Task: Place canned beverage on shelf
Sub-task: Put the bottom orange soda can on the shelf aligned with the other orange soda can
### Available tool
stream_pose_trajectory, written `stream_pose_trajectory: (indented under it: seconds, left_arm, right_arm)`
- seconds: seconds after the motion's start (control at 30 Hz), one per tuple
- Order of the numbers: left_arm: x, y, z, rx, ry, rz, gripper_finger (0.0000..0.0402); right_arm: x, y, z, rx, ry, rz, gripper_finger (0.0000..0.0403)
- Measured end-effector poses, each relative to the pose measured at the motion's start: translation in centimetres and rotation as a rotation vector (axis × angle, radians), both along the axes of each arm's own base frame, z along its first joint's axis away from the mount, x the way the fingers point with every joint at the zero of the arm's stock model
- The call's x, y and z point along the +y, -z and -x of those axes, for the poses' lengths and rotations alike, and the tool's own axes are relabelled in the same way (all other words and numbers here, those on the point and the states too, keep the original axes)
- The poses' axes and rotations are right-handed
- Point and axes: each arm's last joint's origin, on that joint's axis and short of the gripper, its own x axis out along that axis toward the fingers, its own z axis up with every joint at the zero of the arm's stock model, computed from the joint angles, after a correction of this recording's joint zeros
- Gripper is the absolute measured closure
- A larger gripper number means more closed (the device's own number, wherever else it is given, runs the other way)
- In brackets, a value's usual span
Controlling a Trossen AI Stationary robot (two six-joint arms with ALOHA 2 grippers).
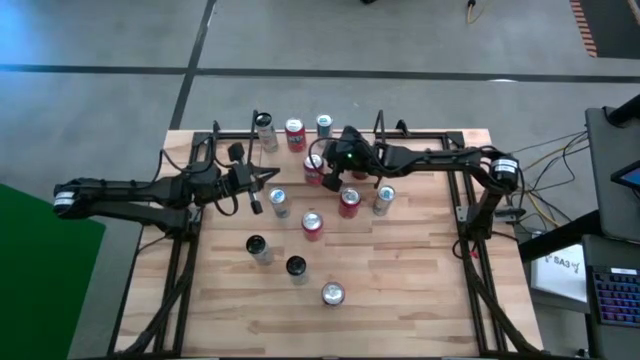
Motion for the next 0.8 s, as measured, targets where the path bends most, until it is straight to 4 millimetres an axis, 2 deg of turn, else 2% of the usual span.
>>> stream_pose_trajectory:
  seconds: [0.13, 0.4, 0.63, 0.8]
  left_arm:
    - [0.0, 0.0, 0.0, -0.006, -0.002, 0.015, 0.0402]
    - [0.0, 0.0, 0.0, -0.026, -0.006, 0.062, 0.0402]
    - [0.0, 0.0, 0.0, -0.036, -0.006, 0.083, 0.0402]
    - [0.0, 0.0, 0.0, -0.037, -0.006, 0.086, 0.0402]
  right_arm:
    - [-0.1, -0.3, -0.3, 0.012, -0.011, 0.027, 0.0394]
    - [0.1, -2.6, 0.4, 0.090, -0.005, -0.025, 0.0394]
    - [0.6, -1.8, 0.9, 0.162, 0.017, -0.126, 0.0394]
    - [0.9, -0.9, 0.4, 0.170, 0.018, -0.141, 0.0394]
